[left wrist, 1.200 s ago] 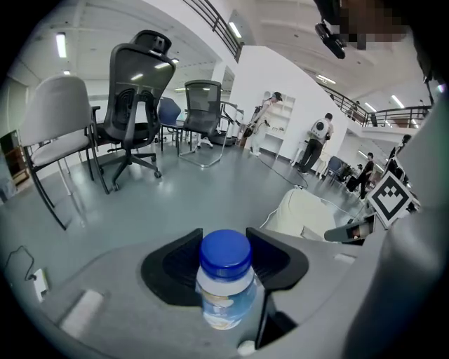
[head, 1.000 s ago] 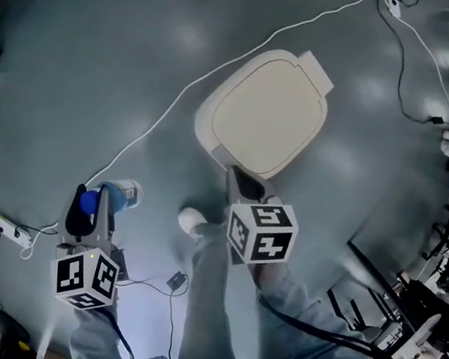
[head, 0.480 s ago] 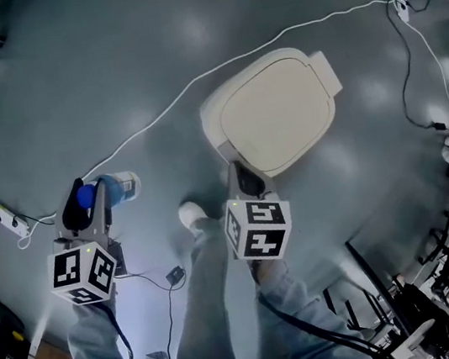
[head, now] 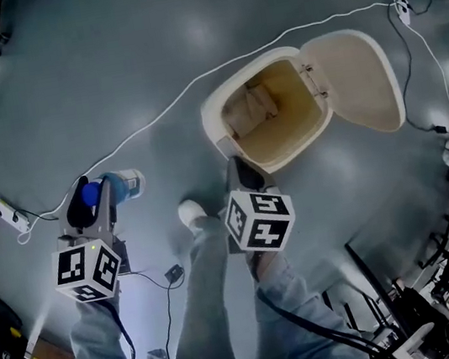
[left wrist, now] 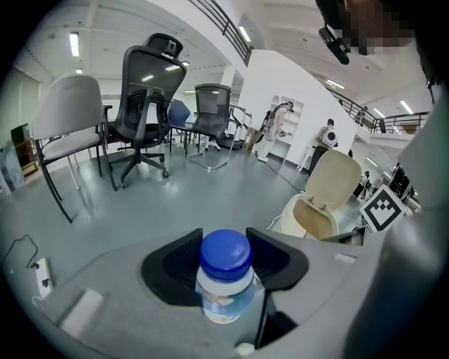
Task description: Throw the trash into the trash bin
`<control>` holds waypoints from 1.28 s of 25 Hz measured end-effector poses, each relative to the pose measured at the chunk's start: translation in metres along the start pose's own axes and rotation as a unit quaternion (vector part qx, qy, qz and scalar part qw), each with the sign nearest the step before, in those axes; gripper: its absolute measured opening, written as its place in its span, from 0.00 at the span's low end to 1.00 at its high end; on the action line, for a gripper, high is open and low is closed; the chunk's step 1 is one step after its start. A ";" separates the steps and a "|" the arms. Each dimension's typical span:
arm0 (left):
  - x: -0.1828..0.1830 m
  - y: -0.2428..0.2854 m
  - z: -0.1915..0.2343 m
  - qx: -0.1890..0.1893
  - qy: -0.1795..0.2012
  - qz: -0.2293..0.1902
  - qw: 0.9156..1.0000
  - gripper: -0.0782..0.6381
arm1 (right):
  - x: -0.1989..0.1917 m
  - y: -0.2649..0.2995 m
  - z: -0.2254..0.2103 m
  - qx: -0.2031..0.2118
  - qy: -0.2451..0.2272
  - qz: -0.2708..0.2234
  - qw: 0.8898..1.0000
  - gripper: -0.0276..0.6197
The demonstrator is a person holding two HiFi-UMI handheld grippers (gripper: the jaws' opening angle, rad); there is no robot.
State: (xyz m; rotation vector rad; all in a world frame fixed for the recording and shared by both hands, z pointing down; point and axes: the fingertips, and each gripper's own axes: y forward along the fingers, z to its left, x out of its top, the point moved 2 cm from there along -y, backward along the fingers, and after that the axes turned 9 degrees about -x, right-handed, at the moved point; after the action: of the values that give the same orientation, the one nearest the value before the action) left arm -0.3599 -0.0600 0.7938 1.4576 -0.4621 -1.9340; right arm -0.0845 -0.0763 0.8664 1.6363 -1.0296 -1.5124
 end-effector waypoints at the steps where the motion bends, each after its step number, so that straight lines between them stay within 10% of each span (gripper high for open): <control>1: 0.000 -0.001 0.000 0.001 0.000 -0.001 1.000 0.40 | 0.001 0.000 0.000 0.003 0.000 0.004 1.000 0.05; 15: 0.026 -0.018 -0.032 0.012 0.002 -0.029 1.000 0.40 | 0.040 -0.038 -0.021 0.032 -0.005 -0.040 0.999 0.05; 32: 0.109 -0.032 -0.188 -0.052 0.062 -0.097 0.992 0.39 | 0.123 -0.164 -0.133 -0.003 -0.016 -0.105 0.994 0.05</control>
State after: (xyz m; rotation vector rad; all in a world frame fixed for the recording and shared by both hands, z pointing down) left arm -0.2087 -0.0920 0.6372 1.5922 -0.1657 -1.9707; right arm 0.0668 -0.1143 0.6783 1.7669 -0.8889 -1.6802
